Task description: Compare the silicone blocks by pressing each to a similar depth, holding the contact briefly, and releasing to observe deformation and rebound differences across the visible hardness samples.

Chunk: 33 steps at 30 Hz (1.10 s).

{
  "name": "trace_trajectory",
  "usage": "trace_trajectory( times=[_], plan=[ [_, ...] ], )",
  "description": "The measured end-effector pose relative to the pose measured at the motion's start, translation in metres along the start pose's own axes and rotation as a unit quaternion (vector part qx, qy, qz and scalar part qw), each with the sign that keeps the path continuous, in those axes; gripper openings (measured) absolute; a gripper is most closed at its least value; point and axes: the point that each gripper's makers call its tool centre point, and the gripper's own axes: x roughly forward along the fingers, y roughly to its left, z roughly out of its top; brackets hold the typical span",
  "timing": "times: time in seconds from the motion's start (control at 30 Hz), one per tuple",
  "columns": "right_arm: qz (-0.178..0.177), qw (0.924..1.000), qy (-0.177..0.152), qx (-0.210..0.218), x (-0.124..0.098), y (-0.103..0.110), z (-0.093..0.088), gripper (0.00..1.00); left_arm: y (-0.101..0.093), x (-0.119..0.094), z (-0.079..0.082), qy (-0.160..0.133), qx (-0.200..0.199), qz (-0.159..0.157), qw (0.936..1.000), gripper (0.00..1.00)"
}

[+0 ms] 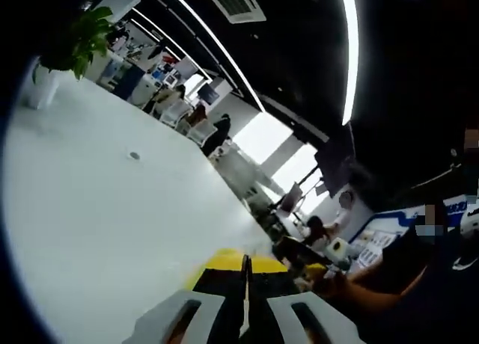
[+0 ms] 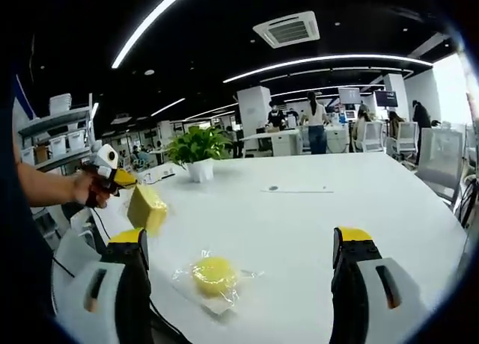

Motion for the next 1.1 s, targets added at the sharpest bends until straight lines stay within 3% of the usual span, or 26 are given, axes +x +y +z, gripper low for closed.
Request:
trace_trajectory(
  times=[0.13, 0.2, 0.27, 0.63, 0.73, 0.77, 0.93, 1.1],
  plan=[
    [-0.002, 1.0000, 0.005, -0.006, -0.002, -0.001, -0.003, 0.96, 0.011, -0.002, -0.003, 0.000, -0.011, 0.006, 0.9999, 0.00],
    [-0.012, 0.9993, 0.009, -0.033, -0.003, -0.006, -0.007, 0.97, 0.017, -0.001, -0.006, -0.001, -0.018, 0.012, 0.9998, 0.00],
    [-0.019, 0.9971, 0.036, -0.064, -0.006, -0.009, -0.022, 0.97, 0.027, 0.000, -0.010, 0.000, -0.027, 0.016, 0.9995, 0.00],
    [-0.026, 0.9970, 0.057, -0.045, -0.015, -0.015, -0.050, 0.97, 0.061, 0.003, -0.028, 0.002, -0.058, 0.049, 0.9971, 0.00],
    [-0.029, 0.9968, 0.061, -0.043, -0.016, -0.015, -0.052, 0.97, 0.073, 0.002, -0.032, -0.008, -0.066, 0.054, 0.9963, 0.00],
    [-0.029, 0.9968, 0.060, -0.044, -0.016, -0.014, -0.052, 0.97, 0.079, 0.001, -0.028, -0.023, -0.078, 0.056, 0.9951, 0.00],
    [-0.030, 0.9964, 0.059, -0.053, -0.016, -0.014, -0.051, 0.97, 0.114, -0.005, -0.042, 0.010, -0.053, 0.124, 0.9908, 0.00],
    [-0.032, 0.9963, 0.059, -0.054, -0.016, -0.016, -0.051, 0.97, 0.131, -0.007, -0.043, 0.010, -0.030, 0.151, 0.9879, 0.00]
  ],
)
